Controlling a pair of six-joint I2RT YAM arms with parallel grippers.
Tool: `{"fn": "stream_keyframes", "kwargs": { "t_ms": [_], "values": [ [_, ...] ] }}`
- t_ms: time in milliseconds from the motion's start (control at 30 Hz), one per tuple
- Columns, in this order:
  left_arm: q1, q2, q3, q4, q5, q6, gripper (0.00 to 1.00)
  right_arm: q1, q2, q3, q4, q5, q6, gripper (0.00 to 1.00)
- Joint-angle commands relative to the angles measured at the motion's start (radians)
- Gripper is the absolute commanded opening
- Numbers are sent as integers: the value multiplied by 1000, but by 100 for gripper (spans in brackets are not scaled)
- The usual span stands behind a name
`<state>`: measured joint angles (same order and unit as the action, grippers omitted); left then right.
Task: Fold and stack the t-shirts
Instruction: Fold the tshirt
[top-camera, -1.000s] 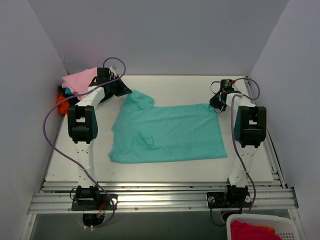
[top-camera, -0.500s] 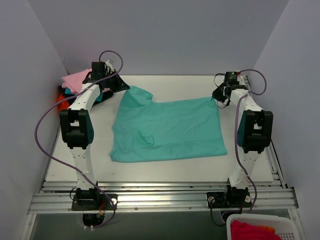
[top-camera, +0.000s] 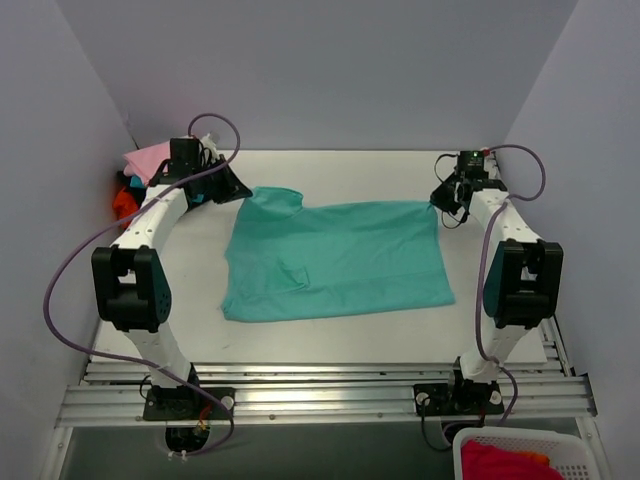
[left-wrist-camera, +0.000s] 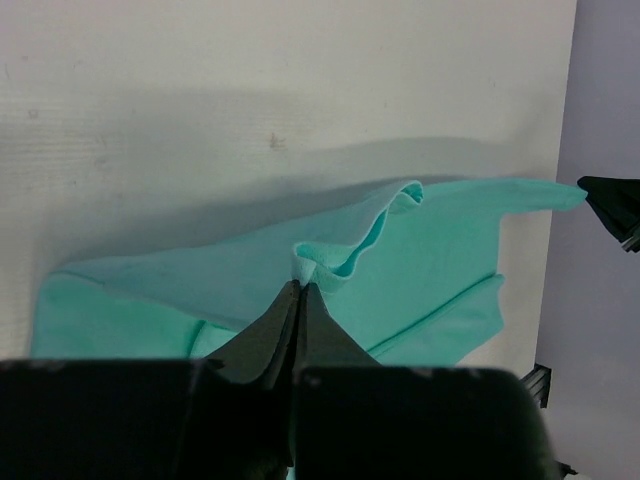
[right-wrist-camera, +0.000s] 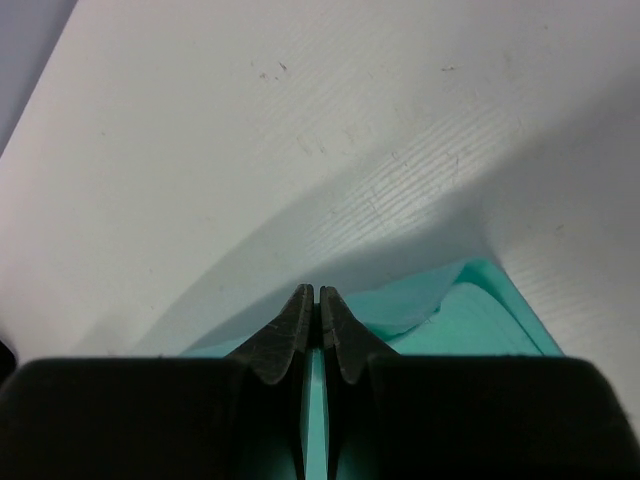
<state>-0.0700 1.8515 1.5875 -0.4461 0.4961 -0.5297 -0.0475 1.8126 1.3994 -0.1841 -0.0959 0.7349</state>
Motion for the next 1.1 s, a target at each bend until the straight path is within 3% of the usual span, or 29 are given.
{"fn": "stream_keyframes", "kwargs": {
  "t_ms": [0, 233, 600, 733, 767, 800, 833, 867, 900, 933, 967, 1000, 1067],
  "values": [
    [3, -112, -73, 15, -27, 39, 2, -11, -82, -52, -35, 4, -37, 0],
    [-7, -248, -269, 18, -62, 54, 2, -17, -147, -135, -37, 5, -58, 0],
    [-19, -435, -460, -8, -93, 66, 2, -20, -228, -275, -34, 19, -83, 0],
    [-72, -531, -558, -49, -201, 76, 2, -23, -275, -379, -35, 51, -75, 0],
    [-85, -575, -581, -55, -227, 68, 6, -23, -283, -398, -37, 73, -63, 0],
    [-97, -598, -633, -72, -284, 59, 18, -26, -289, -414, -41, 82, -57, 0],
    [-128, -648, -659, -81, -310, 30, 51, -26, -298, -431, -58, 93, -49, 4],
    [-148, -672, -687, -101, -338, 16, 68, -29, -300, -454, -70, 111, -42, 37],
    [-175, -702, -730, -115, -417, -25, 75, -32, -305, -468, -78, 149, -29, 52],
    [-207, -756, -739, -134, -448, -39, 84, -34, -315, -484, -89, 163, -25, 75],
    [-267, -779, -751, -135, -465, -58, 98, -37, -323, -508, -94, 177, -16, 83],
    [-278, -802, -764, -147, -479, -108, 94, -41, -338, -520, -97, 186, -8, 87],
    [-280, -837, -767, -173, -487, -134, 94, -43, -349, -542, -89, 185, -6, 90]
  ]
}}
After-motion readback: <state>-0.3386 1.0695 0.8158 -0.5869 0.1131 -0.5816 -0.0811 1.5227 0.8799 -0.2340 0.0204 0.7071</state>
